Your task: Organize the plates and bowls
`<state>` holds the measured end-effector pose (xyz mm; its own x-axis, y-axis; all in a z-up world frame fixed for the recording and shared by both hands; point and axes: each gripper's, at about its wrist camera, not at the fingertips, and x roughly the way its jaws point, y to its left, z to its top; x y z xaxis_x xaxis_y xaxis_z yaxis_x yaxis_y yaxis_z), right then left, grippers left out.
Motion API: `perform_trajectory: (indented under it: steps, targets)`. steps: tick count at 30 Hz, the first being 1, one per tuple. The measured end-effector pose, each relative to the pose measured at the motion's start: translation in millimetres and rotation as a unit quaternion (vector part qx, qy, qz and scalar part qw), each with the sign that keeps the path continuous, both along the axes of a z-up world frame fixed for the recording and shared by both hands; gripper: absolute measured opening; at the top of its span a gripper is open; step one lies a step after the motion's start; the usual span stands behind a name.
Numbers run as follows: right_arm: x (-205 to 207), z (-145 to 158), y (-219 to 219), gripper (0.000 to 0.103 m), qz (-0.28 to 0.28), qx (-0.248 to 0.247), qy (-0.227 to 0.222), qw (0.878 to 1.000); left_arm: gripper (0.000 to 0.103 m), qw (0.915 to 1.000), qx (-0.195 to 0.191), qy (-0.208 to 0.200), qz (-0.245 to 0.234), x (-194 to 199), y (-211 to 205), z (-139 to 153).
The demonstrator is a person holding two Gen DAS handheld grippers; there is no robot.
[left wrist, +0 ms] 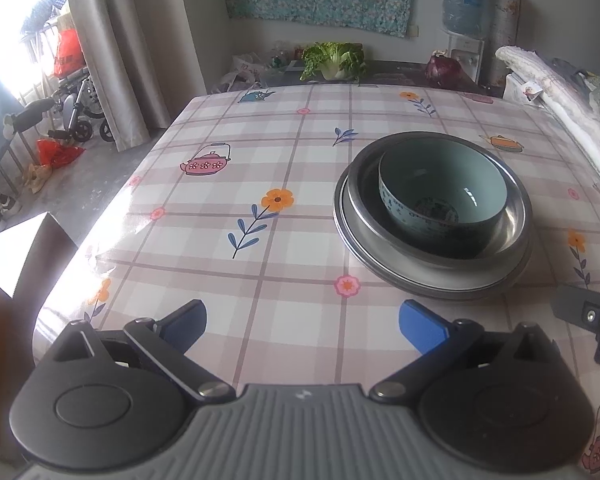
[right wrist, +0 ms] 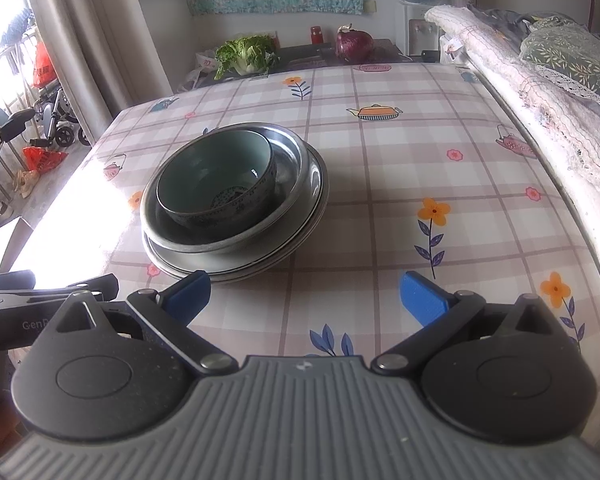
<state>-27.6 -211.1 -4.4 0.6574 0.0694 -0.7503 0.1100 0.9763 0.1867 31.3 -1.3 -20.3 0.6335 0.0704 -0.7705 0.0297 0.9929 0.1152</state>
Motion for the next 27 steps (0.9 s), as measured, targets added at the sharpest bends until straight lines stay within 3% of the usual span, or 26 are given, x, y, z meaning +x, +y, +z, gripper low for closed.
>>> perform_trajectory:
  steps: [27]
  targets:
    - [-0.6, -0.2, -3.0, 0.102, -0.004, -0.022, 0.004, 1.000, 0.103, 0.9993, -0.020, 0.019, -0.027, -3.7, -7.6, -4.2]
